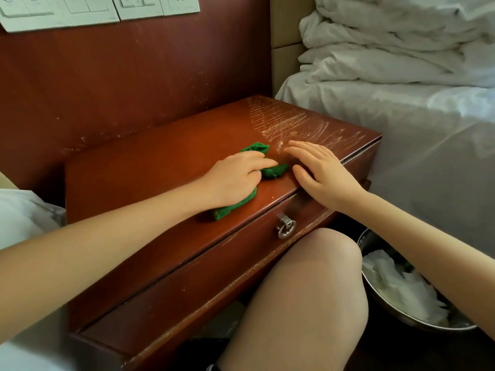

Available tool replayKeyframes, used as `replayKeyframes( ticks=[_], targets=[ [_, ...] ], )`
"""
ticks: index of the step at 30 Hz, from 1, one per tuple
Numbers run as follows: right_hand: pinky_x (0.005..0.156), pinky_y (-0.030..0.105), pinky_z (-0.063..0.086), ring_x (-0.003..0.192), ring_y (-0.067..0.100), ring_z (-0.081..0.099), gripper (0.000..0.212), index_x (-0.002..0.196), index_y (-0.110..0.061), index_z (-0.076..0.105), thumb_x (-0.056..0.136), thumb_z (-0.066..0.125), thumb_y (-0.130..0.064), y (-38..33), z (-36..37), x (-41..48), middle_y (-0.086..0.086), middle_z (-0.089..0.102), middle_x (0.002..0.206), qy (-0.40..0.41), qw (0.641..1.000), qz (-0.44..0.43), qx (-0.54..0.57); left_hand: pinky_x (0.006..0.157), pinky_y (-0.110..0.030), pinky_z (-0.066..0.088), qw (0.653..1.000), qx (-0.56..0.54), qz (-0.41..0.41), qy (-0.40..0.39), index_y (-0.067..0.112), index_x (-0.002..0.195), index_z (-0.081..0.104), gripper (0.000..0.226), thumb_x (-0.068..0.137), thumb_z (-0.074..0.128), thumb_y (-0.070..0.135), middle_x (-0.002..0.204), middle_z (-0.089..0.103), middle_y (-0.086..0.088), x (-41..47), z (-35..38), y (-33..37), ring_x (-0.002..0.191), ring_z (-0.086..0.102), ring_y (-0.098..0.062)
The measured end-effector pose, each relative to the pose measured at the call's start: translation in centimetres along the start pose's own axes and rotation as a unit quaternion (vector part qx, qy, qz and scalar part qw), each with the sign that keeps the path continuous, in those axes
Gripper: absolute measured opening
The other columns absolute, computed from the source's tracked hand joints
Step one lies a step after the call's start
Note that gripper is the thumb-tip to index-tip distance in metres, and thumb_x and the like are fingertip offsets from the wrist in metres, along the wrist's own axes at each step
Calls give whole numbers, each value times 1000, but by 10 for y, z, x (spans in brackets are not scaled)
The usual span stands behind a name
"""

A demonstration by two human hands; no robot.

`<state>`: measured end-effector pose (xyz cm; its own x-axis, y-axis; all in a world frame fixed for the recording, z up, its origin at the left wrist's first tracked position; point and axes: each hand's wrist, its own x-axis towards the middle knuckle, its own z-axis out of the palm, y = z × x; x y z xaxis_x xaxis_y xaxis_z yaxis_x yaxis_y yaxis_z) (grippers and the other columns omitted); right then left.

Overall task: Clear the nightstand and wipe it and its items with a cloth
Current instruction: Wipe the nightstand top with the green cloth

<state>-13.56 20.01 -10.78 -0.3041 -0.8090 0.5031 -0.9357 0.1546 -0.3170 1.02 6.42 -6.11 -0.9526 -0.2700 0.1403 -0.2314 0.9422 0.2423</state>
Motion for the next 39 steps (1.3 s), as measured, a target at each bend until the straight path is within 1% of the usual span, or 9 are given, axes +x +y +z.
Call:
replayKeyframes(
  ticks=[5,8,12,14,17,20,24,29,39],
  targets=[
    [113,30,25,138,13,30,38,136,-13,48,97,46,-13,-1,-11,2,3,39,146,17,994,14,108,91,6,2,993,-17,118,2,30,133,52,43,99,36,10,144,40,6,-38,8,30,130,23,-1],
    [113,29,25,135,8,29,37,134,-13,50,98,45,-13,-7,-12,2,3,42,144,15,994,-13,108,92,9,0,988,-30,150,-28,27,129,56,41,98,39,8,141,43,7,-49,2,26,127,23,2],
    [112,30,23,132,6,30,42,131,-10,53,94,40,-24,-11,-8,0,7,47,140,-1,995,-79,68,90,11,6,993,-50,101,-27,21,129,57,40,96,41,5,136,49,6,-36,-10,1,122,33,4],
    [112,29,22,131,7,30,42,131,-10,53,94,40,-23,-12,-7,-1,7,47,140,-6,995,-78,67,93,6,7,998,-29,47,-9,21,132,54,41,96,40,6,139,47,3,-19,-13,-21,129,35,-5],
    [112,33,25,132,13,36,46,130,-11,54,94,34,-31,-14,-1,-2,7,49,139,-17,994,-90,50,106,-17,18,999,-2,-28,15,21,135,50,40,98,39,12,144,44,-1,12,-12,-47,135,34,-14],
    [113,33,22,133,18,41,48,128,-13,57,94,29,-33,-16,7,-3,5,51,138,-25,995,-101,9,113,-34,19,995,36,-95,18,19,143,40,42,101,33,22,150,35,-4,49,-9,-60,139,26,-22],
    [110,31,25,129,18,46,45,126,-13,59,95,31,-31,-15,10,-2,4,55,135,-1,994,-105,-6,115,-41,17,984,39,-175,18,24,148,28,45,103,26,29,156,23,-4,93,-4,-73,143,19,-27],
    [102,31,36,116,21,58,43,115,-10,67,97,31,-25,-14,19,-3,5,65,121,64,988,-133,-34,103,-36,37,974,-9,-186,132,28,130,56,40,99,37,11,143,46,-1,119,2,-74,132,40,-25],
    [93,30,45,105,22,65,60,108,-8,70,102,16,-33,-6,30,0,7,69,111,135,972,-188,-33,108,-41,31,993,32,-89,65,30,132,53,40,101,34,16,146,42,0,123,-2,-87,137,33,-24]
  ],
)
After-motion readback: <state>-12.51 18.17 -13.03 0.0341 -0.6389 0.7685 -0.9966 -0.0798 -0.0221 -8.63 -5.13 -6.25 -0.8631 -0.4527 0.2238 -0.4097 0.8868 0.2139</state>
